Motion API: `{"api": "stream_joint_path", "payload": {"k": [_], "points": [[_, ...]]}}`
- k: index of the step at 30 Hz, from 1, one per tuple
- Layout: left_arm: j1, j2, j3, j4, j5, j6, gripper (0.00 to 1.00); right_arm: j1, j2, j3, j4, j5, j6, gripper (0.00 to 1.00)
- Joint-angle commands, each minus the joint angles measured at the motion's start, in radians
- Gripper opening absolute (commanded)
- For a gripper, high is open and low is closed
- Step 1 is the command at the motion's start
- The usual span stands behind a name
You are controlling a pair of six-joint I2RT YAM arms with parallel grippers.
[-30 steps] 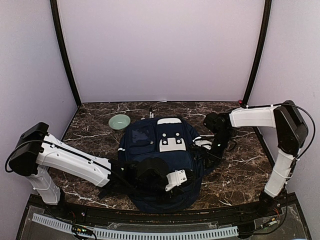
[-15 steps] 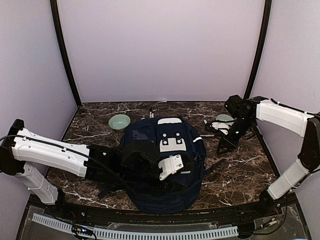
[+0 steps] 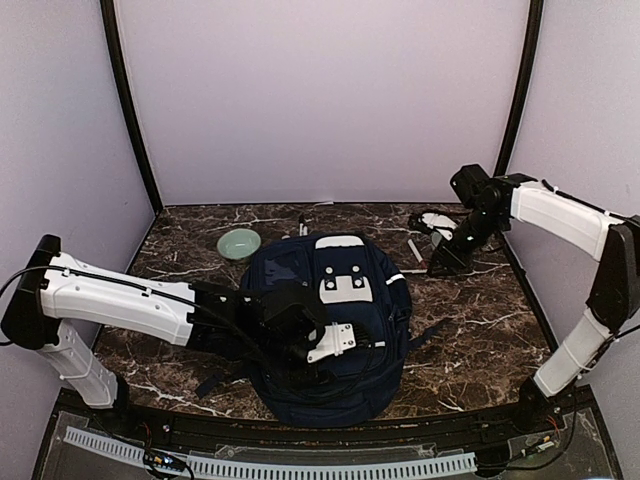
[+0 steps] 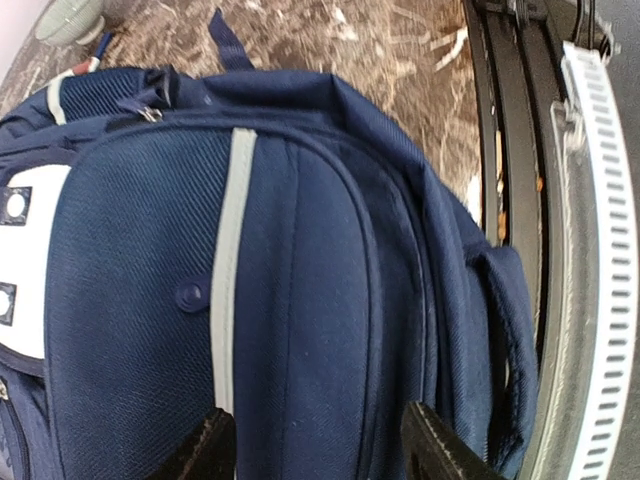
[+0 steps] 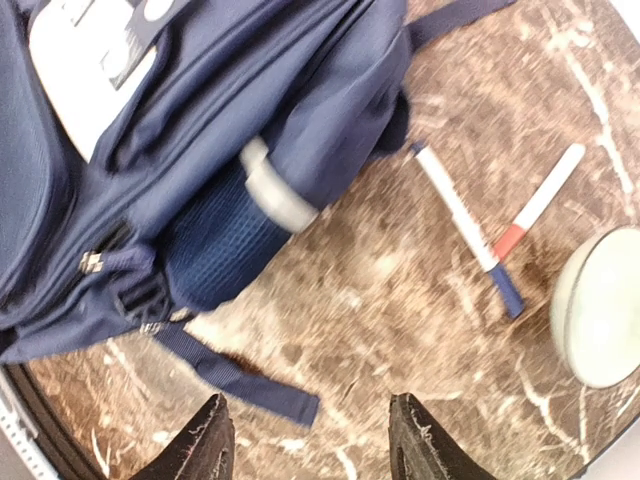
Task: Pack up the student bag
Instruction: Pick up the upper front pocket of the student bag.
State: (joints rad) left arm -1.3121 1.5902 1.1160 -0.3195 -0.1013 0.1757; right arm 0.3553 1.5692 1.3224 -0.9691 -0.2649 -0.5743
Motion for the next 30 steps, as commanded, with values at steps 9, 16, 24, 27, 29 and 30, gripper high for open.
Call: {"api": "stream_joint_path", "payload": {"k": [9, 16, 24, 27, 29, 30], "points": [[-0.004, 0.142, 0.110, -0.057, -0.248, 0.156, 0.54, -0.003, 0.039, 0.022, 0.174, -0.032, 0.096, 0.53], [-0.003, 0.077, 0.153, -0.021, -0.331, 0.196, 0.28, -0.005, 0.125, 0.059, 0.164, 0.029, 0.072, 0.50], [0.020, 0.073, 0.130, 0.032, -0.281, 0.175, 0.07, -0.005, 0.302, 0.174, 0.061, 0.027, -0.032, 0.47], [0.020, 0.100, 0.141, -0.011, -0.285, 0.149, 0.03, -0.004, 0.355, 0.206, 0.034, 0.030, -0.064, 0.47], [0.019, 0.098, 0.127, -0.008, -0.263, 0.140, 0.02, -0.004, 0.381, 0.231, 0.032, 0.042, -0.075, 0.47], [0.020, 0.096, 0.124, -0.007, -0.252, 0.137, 0.02, -0.003, 0.394, 0.247, 0.028, 0.051, -0.077, 0.47]]}}
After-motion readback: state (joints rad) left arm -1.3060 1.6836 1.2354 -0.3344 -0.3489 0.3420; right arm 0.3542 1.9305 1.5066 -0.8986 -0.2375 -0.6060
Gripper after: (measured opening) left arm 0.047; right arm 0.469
